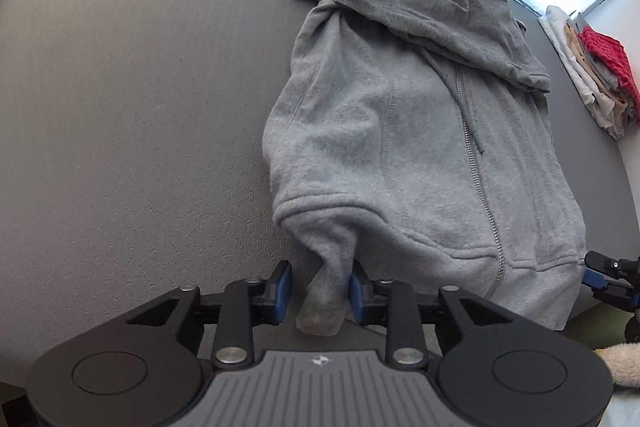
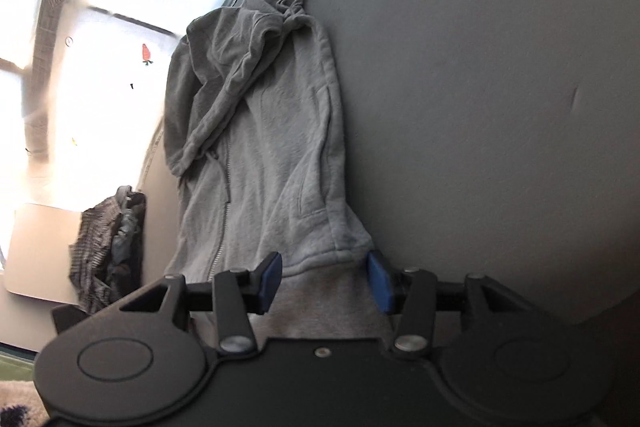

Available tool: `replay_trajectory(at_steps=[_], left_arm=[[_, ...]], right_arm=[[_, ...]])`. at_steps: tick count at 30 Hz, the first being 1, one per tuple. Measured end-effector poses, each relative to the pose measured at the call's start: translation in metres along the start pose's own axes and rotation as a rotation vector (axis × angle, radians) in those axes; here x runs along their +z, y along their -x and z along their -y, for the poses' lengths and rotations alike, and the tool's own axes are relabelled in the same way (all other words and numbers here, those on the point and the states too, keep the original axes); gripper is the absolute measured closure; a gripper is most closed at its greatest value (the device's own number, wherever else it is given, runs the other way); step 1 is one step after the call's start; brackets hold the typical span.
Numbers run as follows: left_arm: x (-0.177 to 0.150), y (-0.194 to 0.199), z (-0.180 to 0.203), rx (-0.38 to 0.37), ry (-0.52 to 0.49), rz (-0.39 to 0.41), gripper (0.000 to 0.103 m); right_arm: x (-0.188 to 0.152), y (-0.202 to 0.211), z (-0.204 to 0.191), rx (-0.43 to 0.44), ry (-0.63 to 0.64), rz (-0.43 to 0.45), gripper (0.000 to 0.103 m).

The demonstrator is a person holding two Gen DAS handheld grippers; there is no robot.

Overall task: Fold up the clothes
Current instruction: 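Grasp the hoodie hem with the left gripper while the right gripper holds the hem, then lift the hem with both grippers and fold it over toward the hood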

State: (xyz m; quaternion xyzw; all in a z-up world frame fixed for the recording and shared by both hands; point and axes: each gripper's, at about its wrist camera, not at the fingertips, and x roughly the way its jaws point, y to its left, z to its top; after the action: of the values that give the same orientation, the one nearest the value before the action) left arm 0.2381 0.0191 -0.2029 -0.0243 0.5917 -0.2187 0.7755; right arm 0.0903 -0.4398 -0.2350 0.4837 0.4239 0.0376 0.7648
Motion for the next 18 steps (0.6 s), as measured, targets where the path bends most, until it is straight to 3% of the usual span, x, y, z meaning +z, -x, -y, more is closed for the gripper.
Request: replay_trajectory(at_steps=[3, 6, 8, 11, 18], left_arm=[[0.0, -0.001, 0.003, 0.0, -0.016, 0.002, 0.073], [0.0, -0.002, 0.007, -0.03, -0.027, 0.003, 0.09], [0.001, -0.001, 0.009, -0.049, -0.036, 0.013, 0.094], [0.004, 0.004, 0.011, -0.083, -0.022, 0.04, 0.096], [0.027, 0.032, 0.014, -0.171, 0.034, 0.161, 0.096]], right_arm=[[-0.002, -0.008, 0.004, 0.061, -0.042, -0.036, 0.056], [-0.005, -0.019, 0.003, 0.11, -0.067, -0.09, 0.07], [-0.005, -0.027, -0.001, 0.128, -0.056, -0.115, 0.083], [0.001, -0.027, -0.013, 0.181, -0.018, -0.105, 0.092], [0.027, -0.016, -0.043, 0.274, 0.061, -0.031, 0.096]])
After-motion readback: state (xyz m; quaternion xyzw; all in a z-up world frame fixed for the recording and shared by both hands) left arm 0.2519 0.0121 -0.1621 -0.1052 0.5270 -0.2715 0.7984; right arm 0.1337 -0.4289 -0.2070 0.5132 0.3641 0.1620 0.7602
